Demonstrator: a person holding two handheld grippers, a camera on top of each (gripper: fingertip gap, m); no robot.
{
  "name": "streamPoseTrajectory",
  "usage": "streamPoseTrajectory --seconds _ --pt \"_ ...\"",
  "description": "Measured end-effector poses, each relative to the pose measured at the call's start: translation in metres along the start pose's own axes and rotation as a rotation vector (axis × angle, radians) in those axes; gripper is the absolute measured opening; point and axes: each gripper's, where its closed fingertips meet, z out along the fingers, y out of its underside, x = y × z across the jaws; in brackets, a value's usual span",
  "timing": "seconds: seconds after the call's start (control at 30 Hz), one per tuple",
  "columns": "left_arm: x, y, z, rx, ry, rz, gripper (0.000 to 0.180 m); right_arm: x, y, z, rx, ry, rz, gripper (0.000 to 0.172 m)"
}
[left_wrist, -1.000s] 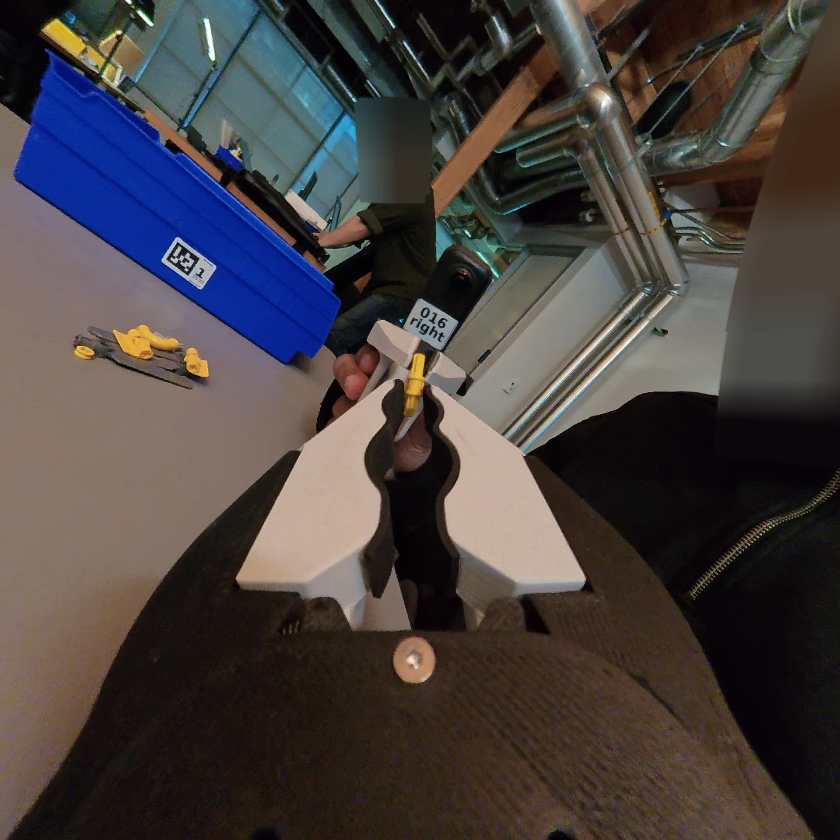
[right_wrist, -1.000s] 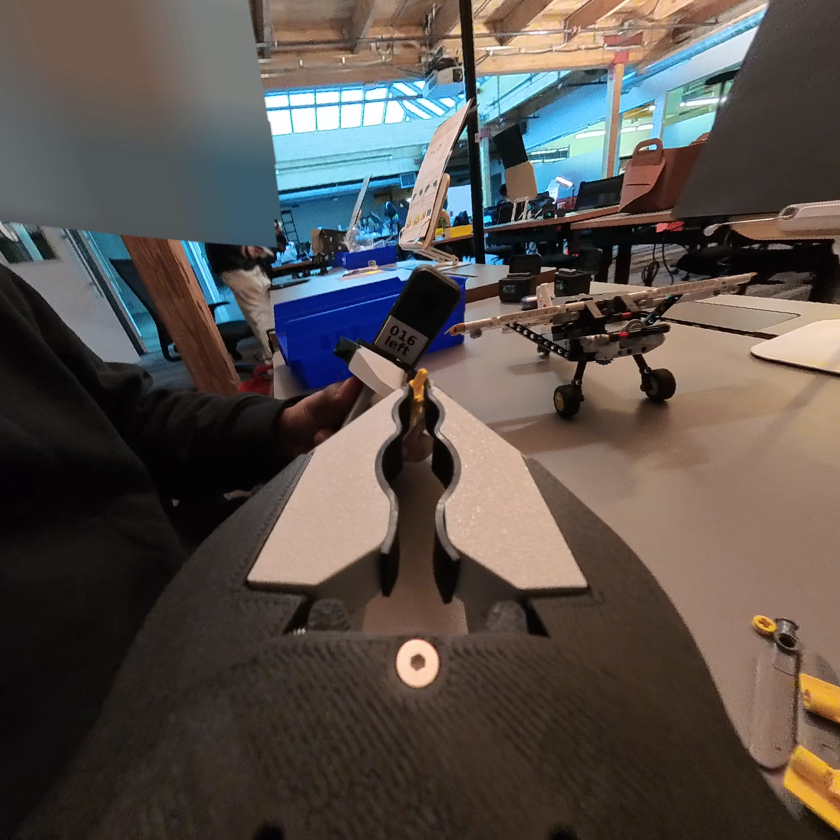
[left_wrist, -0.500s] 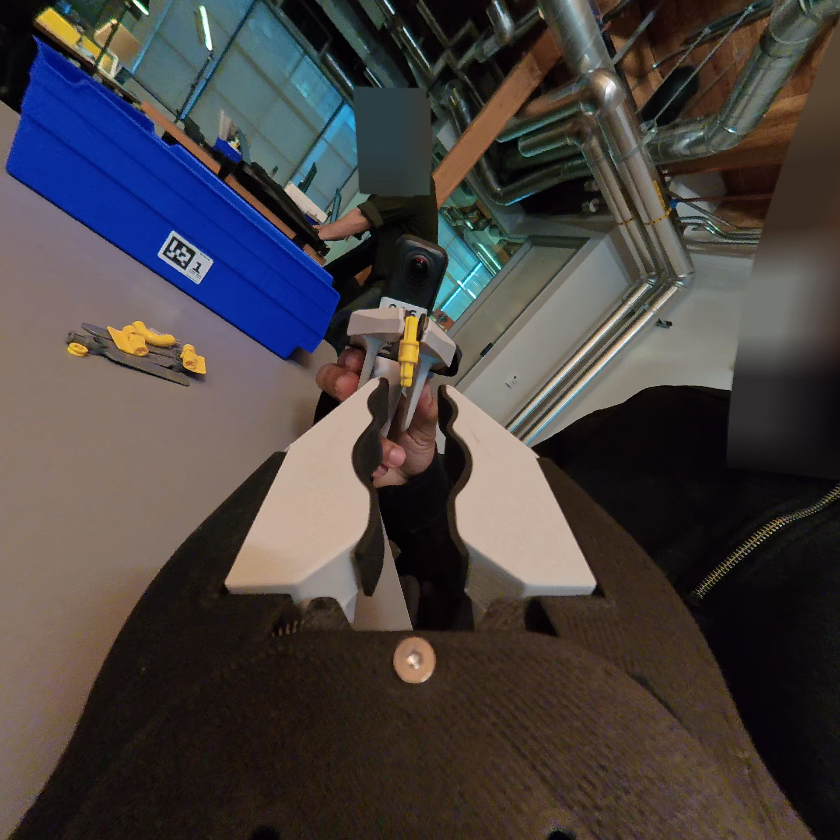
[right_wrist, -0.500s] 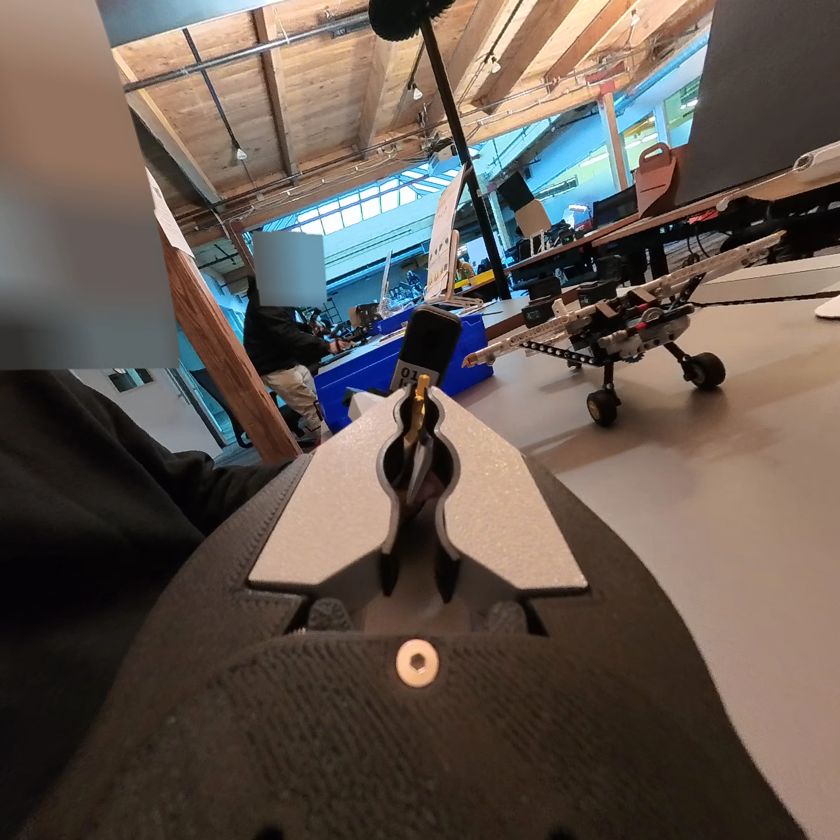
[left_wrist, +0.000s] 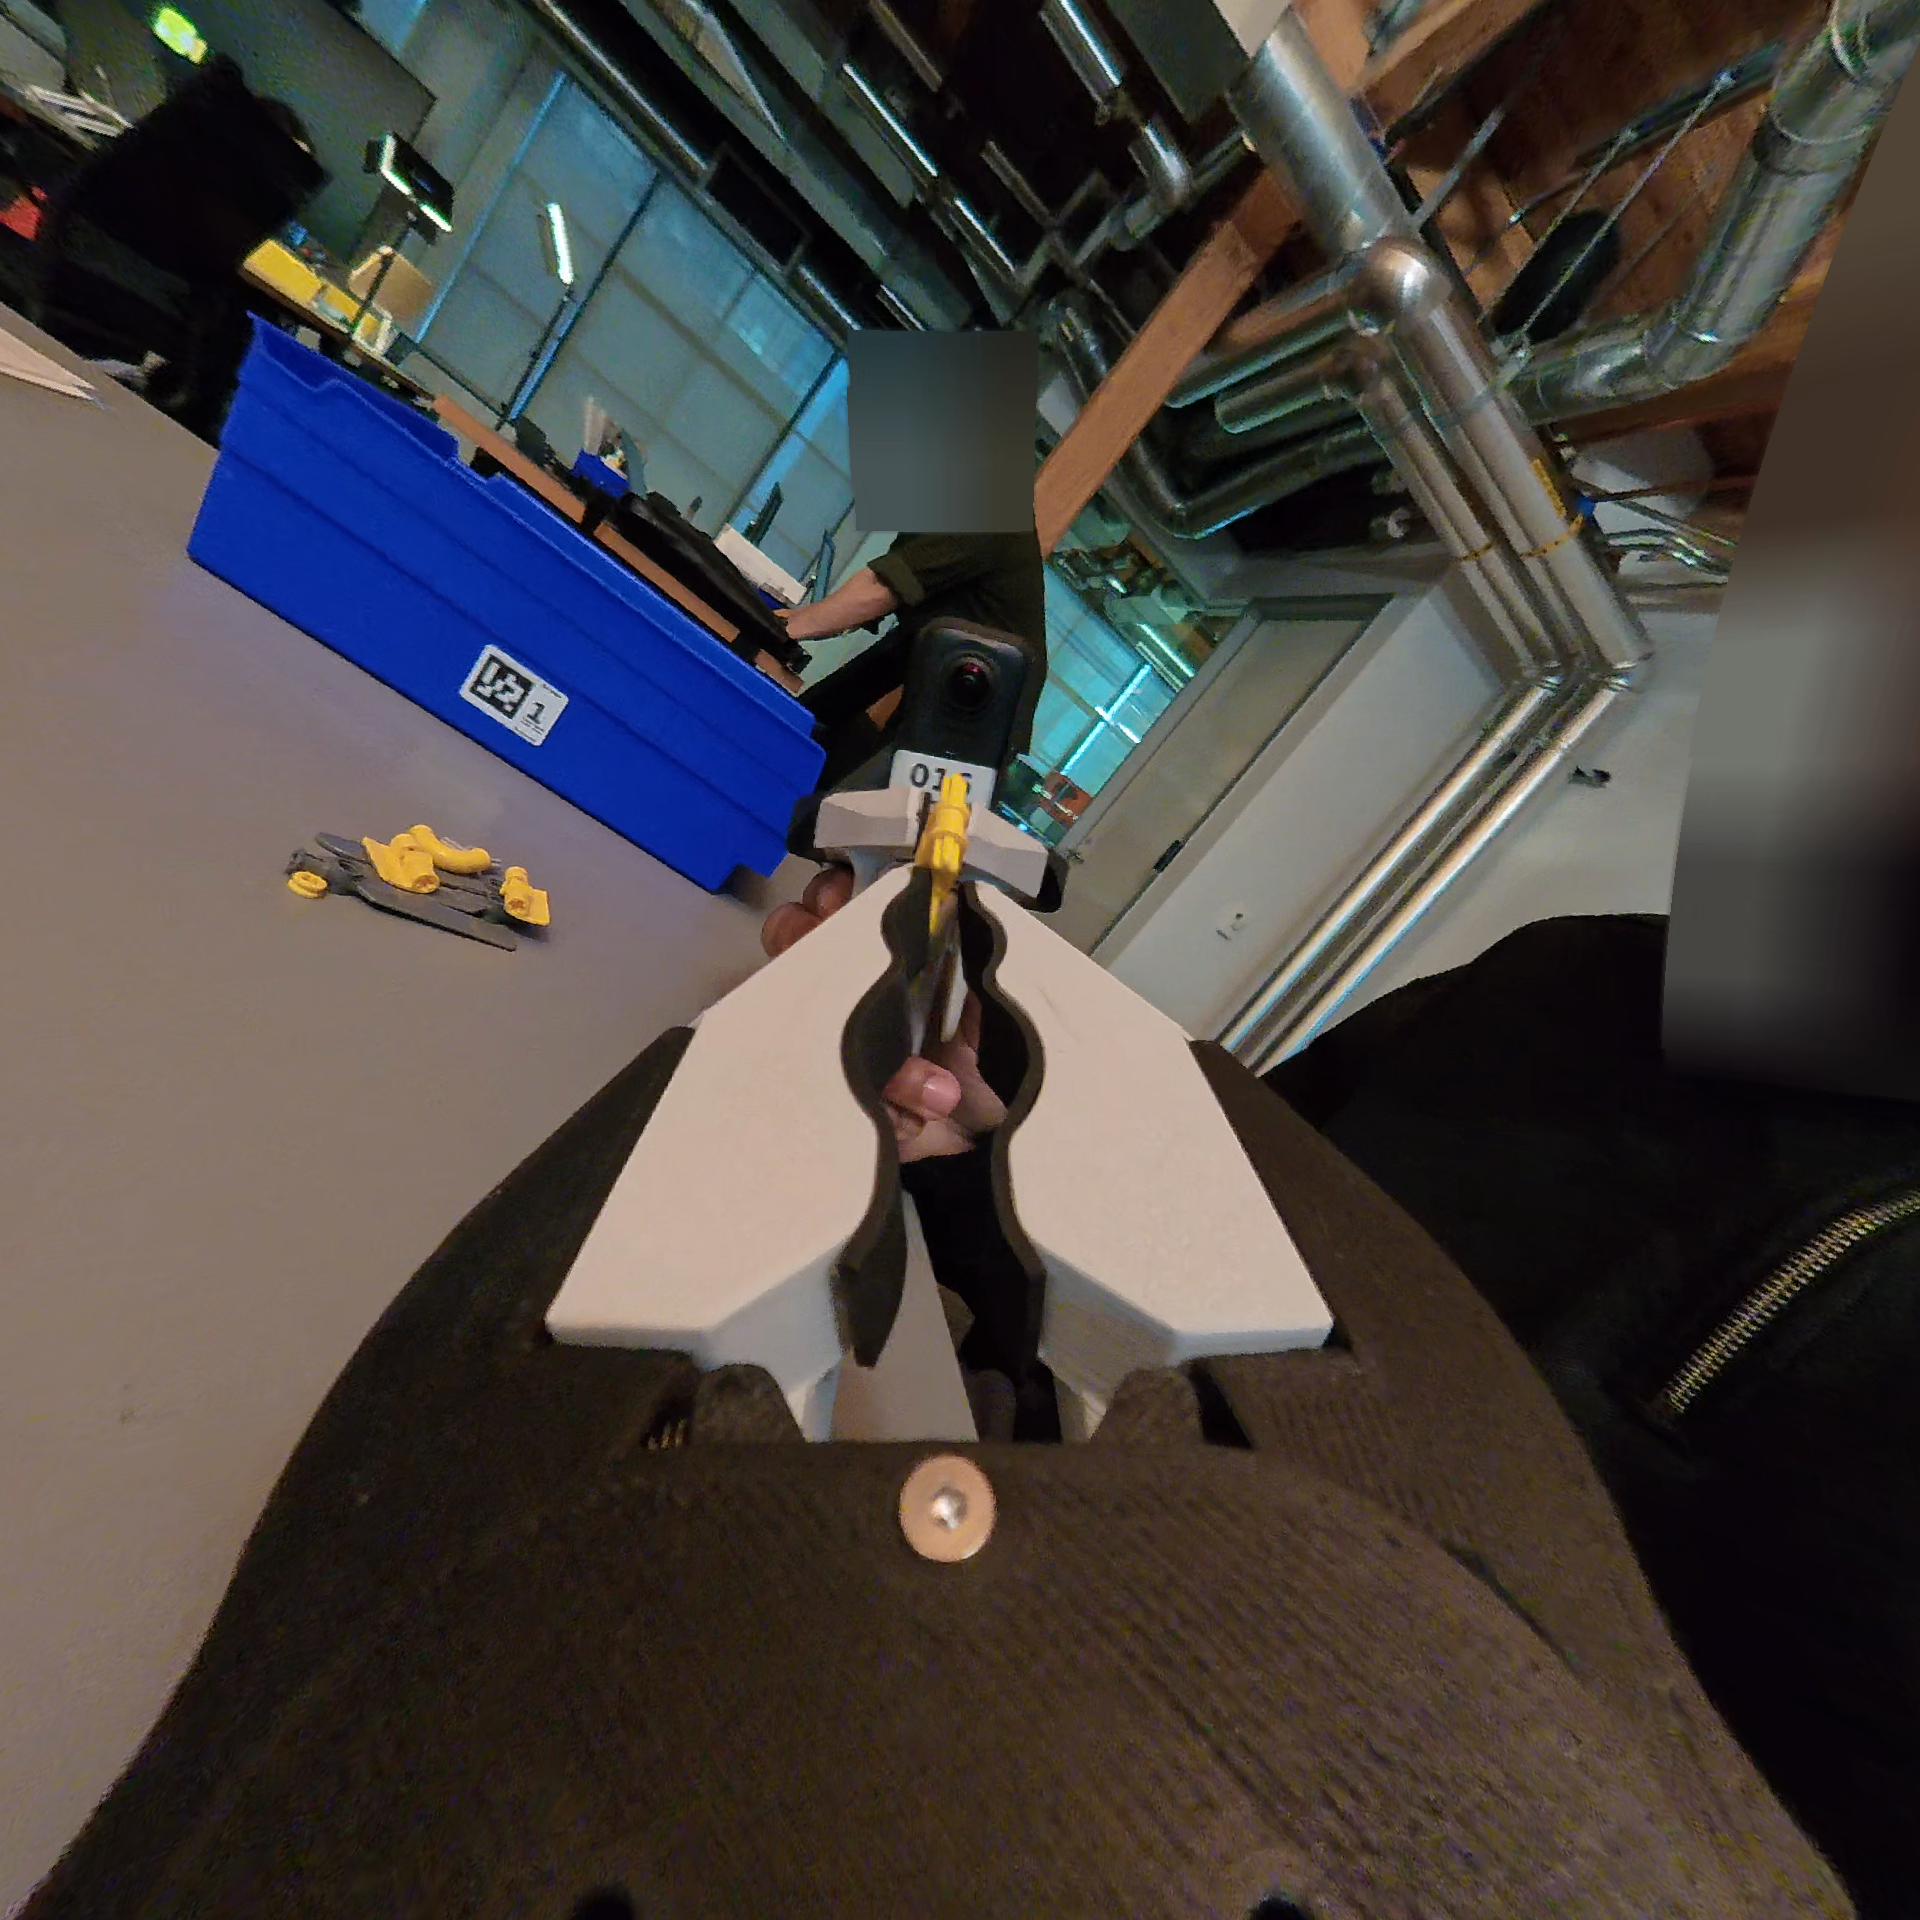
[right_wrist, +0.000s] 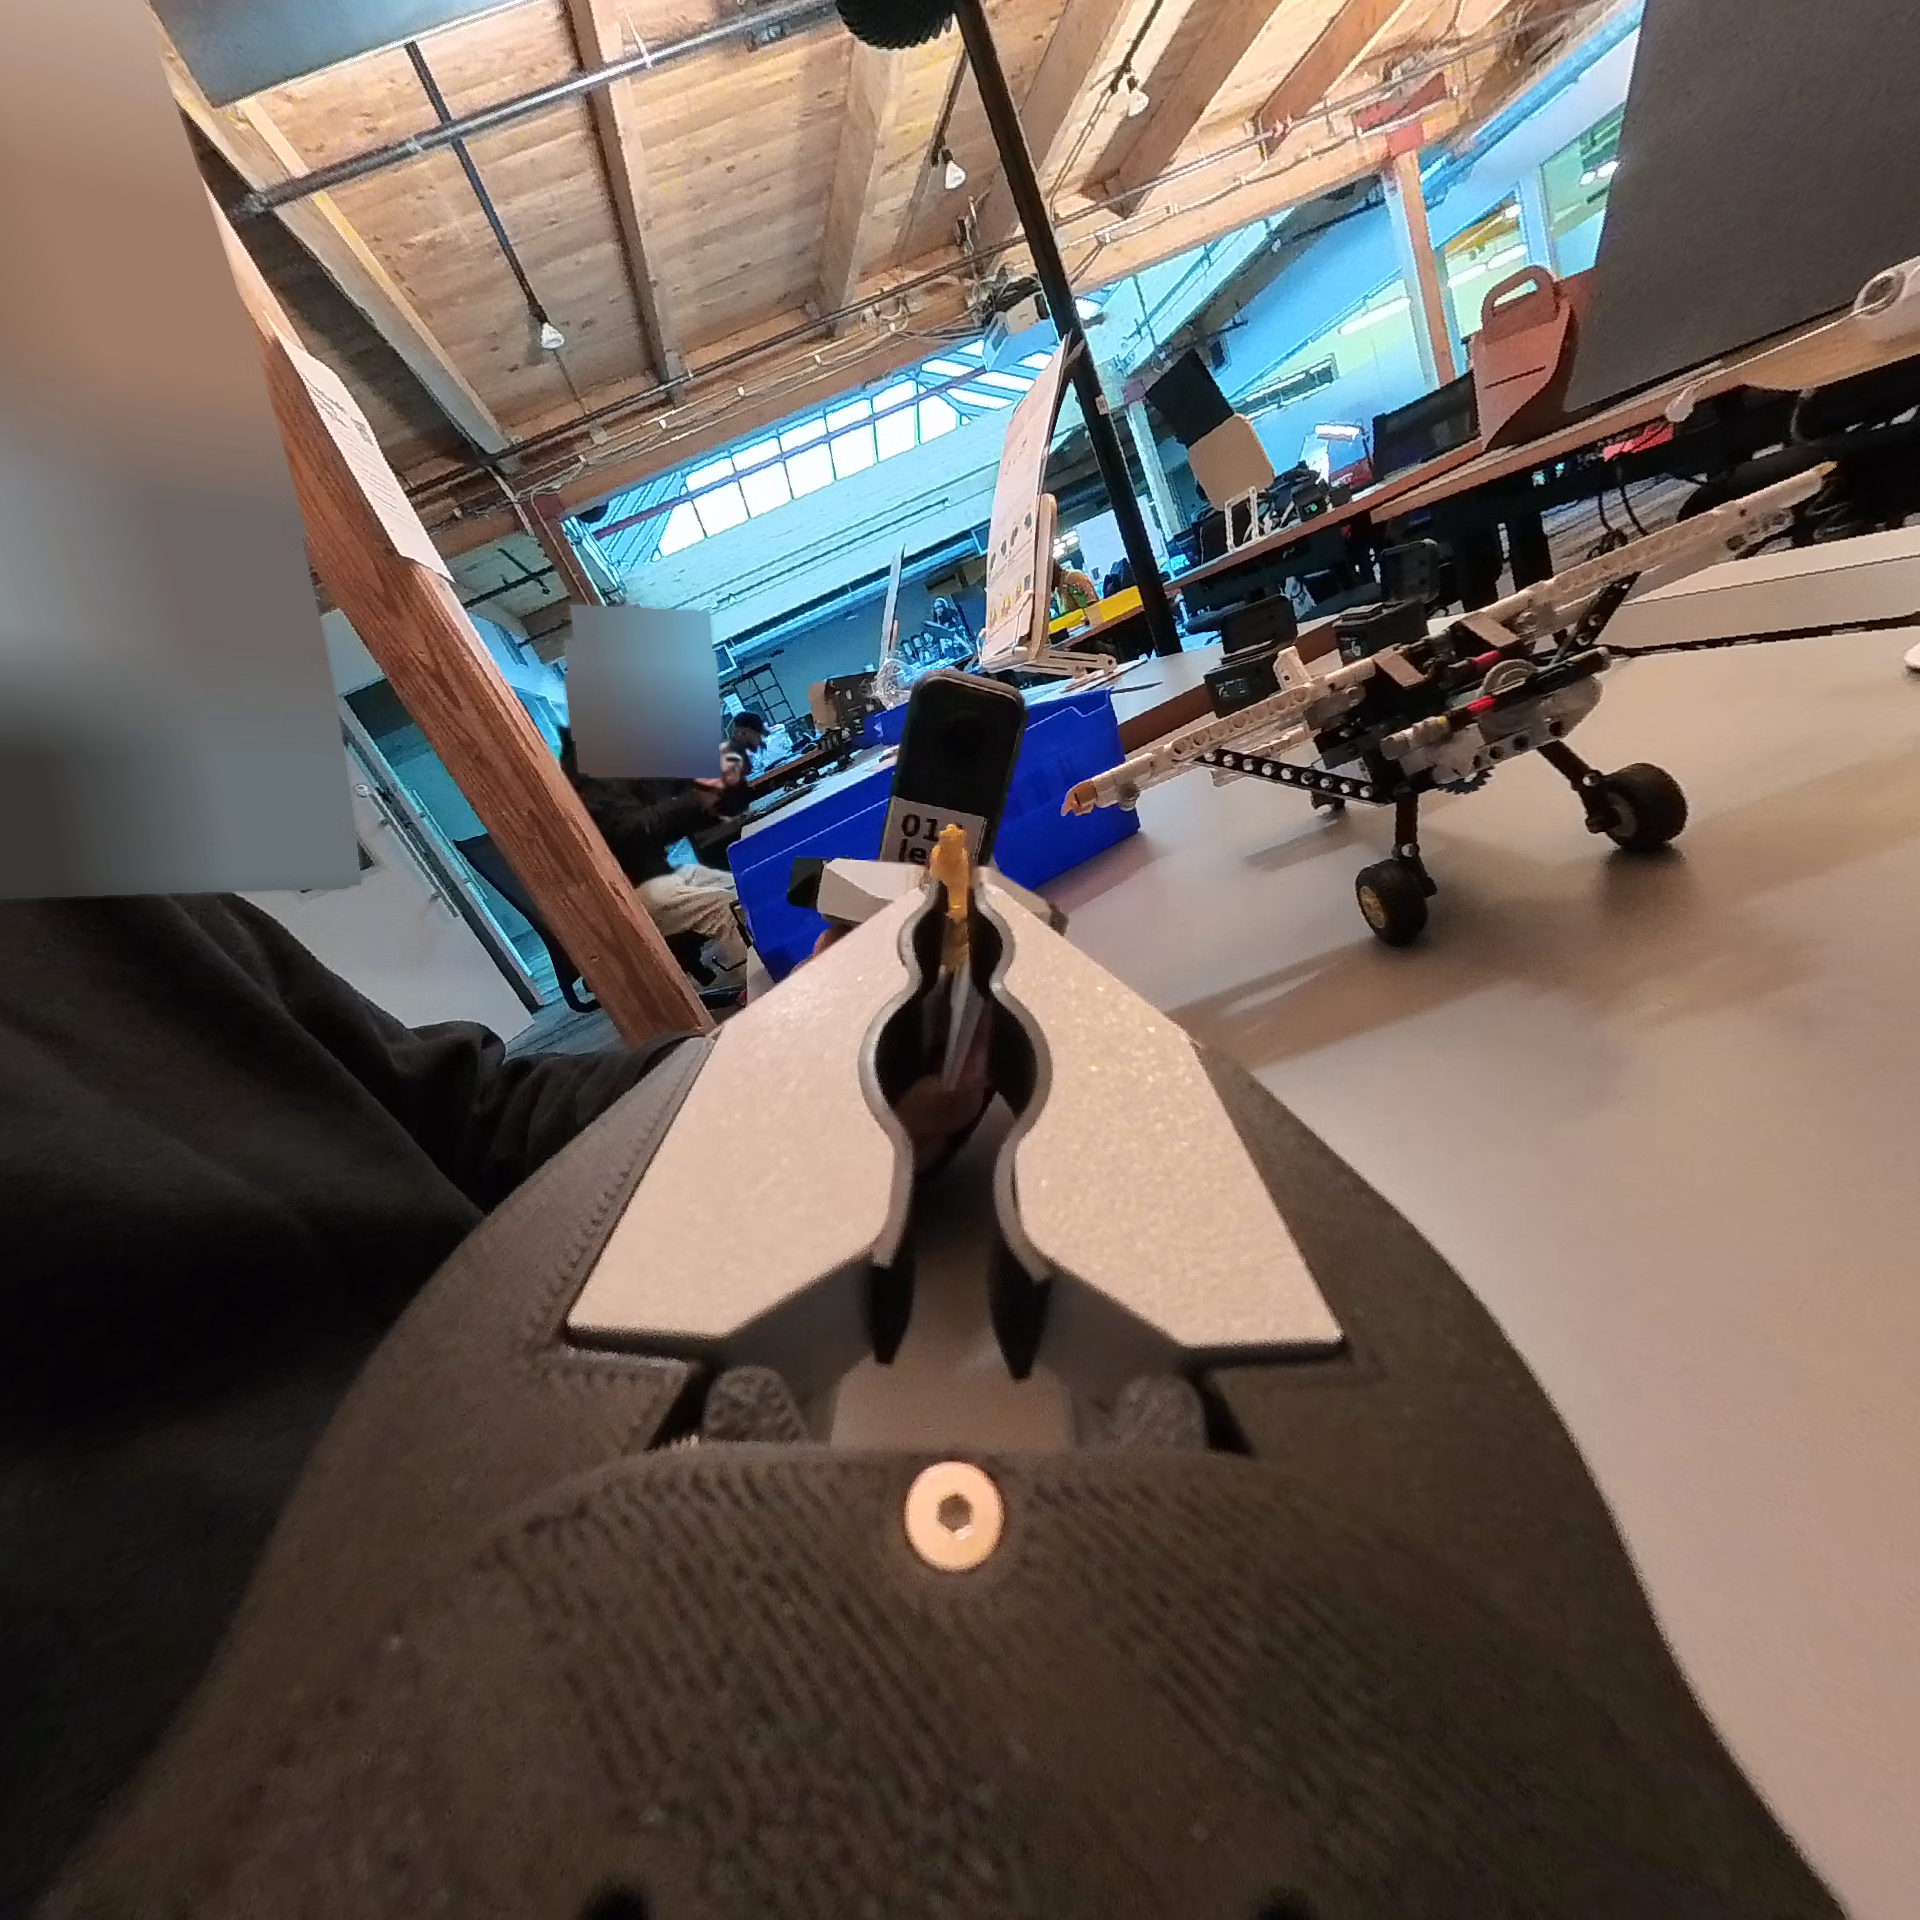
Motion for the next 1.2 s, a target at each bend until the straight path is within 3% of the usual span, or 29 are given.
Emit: streamPoseTrajectory --seconds 0.67,0.97,1.2 --pt "0.001 -0.003 -0.002 0.001 -0.043 0.097 0.0 -0.001 -0.002 -0.002 0.016 -0.045 0.057 0.002" --pt "0.002 0.01 0.004 -0.082 -0.074 0.174 0.0 -0.004 -0.007 -0.005 0.051 -0.09 0.083 0.018" --pt "0.004 0.011 0.004 -0.087 -0.062 0.182 0.0 -0.009 0.0 -0.002 0.009 -0.118 0.089 0.002"
